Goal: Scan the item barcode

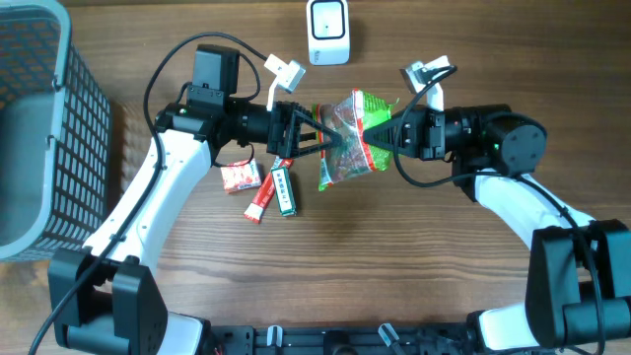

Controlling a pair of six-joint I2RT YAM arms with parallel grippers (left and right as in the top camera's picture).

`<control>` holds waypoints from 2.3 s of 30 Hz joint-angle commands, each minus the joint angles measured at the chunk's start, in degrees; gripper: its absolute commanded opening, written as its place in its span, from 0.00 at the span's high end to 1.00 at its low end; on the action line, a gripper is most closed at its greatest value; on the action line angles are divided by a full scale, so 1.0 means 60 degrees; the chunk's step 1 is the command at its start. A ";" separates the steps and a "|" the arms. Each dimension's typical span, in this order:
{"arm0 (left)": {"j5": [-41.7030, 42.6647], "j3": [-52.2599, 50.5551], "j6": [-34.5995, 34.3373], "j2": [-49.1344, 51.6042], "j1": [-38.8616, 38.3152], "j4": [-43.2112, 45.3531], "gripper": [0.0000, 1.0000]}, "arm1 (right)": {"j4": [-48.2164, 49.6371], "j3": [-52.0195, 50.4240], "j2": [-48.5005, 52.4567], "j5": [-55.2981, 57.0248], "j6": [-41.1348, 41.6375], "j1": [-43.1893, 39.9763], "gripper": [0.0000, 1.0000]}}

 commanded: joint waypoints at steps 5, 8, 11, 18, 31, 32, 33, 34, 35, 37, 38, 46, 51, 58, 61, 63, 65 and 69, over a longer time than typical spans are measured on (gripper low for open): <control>0.0645 0.0011 0.0157 0.0084 -0.0044 0.0109 0.04 | 0.0725 0.0543 -0.0095 0.0867 -0.0171 0.0029 0.96; 0.0648 0.0011 0.0157 0.0084 -0.0047 0.0142 0.02 | 0.0725 0.0667 -0.0095 0.1126 -0.0168 0.0029 0.96; 0.0652 0.0011 0.0153 0.0084 -0.0044 0.0142 0.01 | 0.0725 0.0954 -0.0098 0.1151 -0.0058 0.0029 0.96; 0.1038 0.0011 0.0149 0.0084 -0.0044 0.0368 0.15 | 0.0721 0.1096 -0.0095 0.0160 0.0022 0.0033 0.96; 0.1406 0.0011 -0.0718 0.0084 -0.0044 0.0608 0.96 | -0.0102 0.0674 -0.0076 -0.0907 -0.1293 0.0040 0.22; 0.1596 0.0011 -0.0718 0.0084 -0.0044 0.0608 0.96 | -0.0342 0.0594 -0.0062 -0.0911 -0.1486 0.0040 0.29; 0.1687 0.0011 -0.0718 0.0084 -0.0040 0.0608 0.96 | -0.0503 0.0470 -0.0062 -0.0907 -0.1592 0.0040 0.37; 0.1683 0.0011 -0.0718 0.0084 -0.0040 0.0608 0.96 | -0.0521 0.0255 -0.0058 -0.0907 -0.1668 0.0040 0.49; 0.1636 0.0011 -0.0714 0.0084 -0.0044 0.0605 0.96 | -0.0517 -0.0018 -0.0058 -0.0907 -0.1712 0.0040 0.49; 0.1206 0.0011 -0.0718 0.0084 -0.0044 0.0557 0.95 | -0.0470 -0.0401 -0.0058 -0.0907 -0.1741 0.0146 0.58; 0.1096 0.0011 -0.0714 0.0084 -0.0044 0.0495 0.94 | -0.0466 -0.0481 -0.0058 -0.0907 -0.1752 0.0248 0.59; 0.0412 0.0011 -0.0703 0.0084 -0.0229 -0.0127 0.94 | -0.0455 -0.0565 -0.0058 -0.0867 -0.2244 0.0958 0.81; 0.0029 0.0011 -0.0707 0.0084 -0.0051 -0.0036 0.43 | -0.0488 -0.0565 -0.0058 -0.0834 -0.2535 0.0951 0.95; -0.0335 0.0011 -0.0714 0.0084 0.1198 0.0539 0.00 | -0.1082 -0.0652 -0.0047 -0.0914 -0.3861 0.0951 0.96; -0.1519 0.0011 -0.0933 0.0084 0.2178 0.0525 0.00 | -0.3013 -0.0703 -0.0047 -0.0914 -0.5490 0.0951 0.96; -0.1716 0.0011 -0.0936 0.0084 0.2543 0.0441 0.00 | -0.4105 -0.0703 -0.0047 -0.0714 -0.6014 0.0951 0.96; -0.2586 0.0011 -0.0936 0.0084 0.2692 0.0208 0.00 | -0.5974 -0.0703 -0.0047 0.0357 -0.6670 0.0940 0.95; -0.4255 0.0011 -0.0933 0.0084 0.2699 -0.0244 0.00 | -0.9723 -0.0703 -0.0047 0.2408 -0.9734 0.0940 0.96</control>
